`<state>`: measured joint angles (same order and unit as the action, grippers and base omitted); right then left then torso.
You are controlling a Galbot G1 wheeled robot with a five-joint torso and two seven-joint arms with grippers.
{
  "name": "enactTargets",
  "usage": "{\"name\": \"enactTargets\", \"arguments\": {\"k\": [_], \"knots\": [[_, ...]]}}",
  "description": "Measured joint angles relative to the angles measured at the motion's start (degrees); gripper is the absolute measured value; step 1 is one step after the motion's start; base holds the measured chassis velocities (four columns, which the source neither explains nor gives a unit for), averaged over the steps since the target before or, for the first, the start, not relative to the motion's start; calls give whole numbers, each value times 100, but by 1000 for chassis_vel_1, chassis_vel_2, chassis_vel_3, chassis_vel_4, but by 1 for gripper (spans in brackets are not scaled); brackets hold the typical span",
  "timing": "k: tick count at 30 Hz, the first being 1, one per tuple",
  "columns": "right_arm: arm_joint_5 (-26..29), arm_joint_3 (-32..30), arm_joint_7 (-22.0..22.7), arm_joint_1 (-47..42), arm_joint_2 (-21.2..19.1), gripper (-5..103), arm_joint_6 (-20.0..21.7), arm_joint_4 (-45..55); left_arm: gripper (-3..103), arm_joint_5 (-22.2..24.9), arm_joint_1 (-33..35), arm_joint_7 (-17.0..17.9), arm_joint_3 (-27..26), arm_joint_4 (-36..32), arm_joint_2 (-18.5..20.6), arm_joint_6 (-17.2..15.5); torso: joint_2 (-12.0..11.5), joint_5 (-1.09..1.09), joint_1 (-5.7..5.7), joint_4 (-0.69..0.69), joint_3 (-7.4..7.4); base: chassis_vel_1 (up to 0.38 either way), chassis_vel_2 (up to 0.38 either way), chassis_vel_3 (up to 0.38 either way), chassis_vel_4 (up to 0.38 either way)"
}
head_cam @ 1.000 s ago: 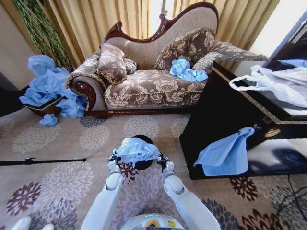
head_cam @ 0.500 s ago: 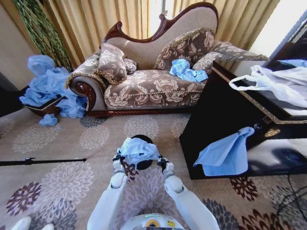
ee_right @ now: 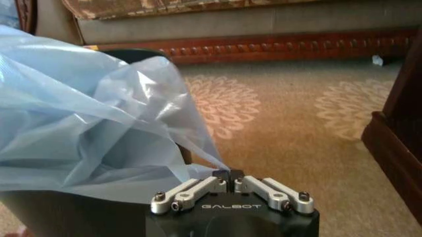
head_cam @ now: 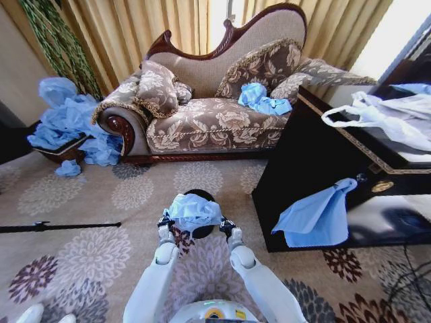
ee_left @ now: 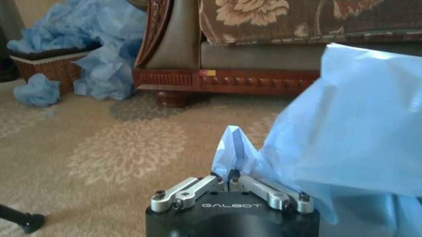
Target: Place a garbage bag over the trash bin.
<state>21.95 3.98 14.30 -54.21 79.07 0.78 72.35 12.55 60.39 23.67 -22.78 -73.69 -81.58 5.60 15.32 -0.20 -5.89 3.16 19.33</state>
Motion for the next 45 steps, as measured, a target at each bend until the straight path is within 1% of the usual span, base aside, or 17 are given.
{"name": "enactTargets", "arguments": {"k": [5, 13, 20, 27, 35, 45], "knots": [[24, -8, -30, 26, -12, 0, -44, -65, 0, -1, -90, -1, -12, 103, 27, 27, 0, 0, 0, 0, 0, 0, 0, 0, 0], [103, -8, -67, 201, -32, 0, -158, -87, 0, -41, -225, -103, -6, 270, 1, 111, 0, 0, 0, 0, 0, 0, 0, 0, 0], [151, 53, -69, 392, -115, 0, -42, 75, 0, -53, -359, -177, 23, 286, -14, 119, 0, 0, 0, 0, 0, 0, 0, 0, 0], [241, 107, -97, 744, -158, 0, 21, -96, 0, -11, -473, -251, 25, 354, 79, 107, 0, 0, 0, 0, 0, 0, 0, 0, 0], [380, 208, -232, 1111, -112, 0, 113, -373, 0, 114, -828, -383, 23, 713, 144, 70, 0, 0, 0, 0, 0, 0, 0, 0, 0], [478, 223, -379, 1352, -13, 0, 175, -667, 0, 139, -1185, -502, 28, 1130, -2, 44, 0, 0, 0, 0, 0, 0, 0, 0, 0]]}}
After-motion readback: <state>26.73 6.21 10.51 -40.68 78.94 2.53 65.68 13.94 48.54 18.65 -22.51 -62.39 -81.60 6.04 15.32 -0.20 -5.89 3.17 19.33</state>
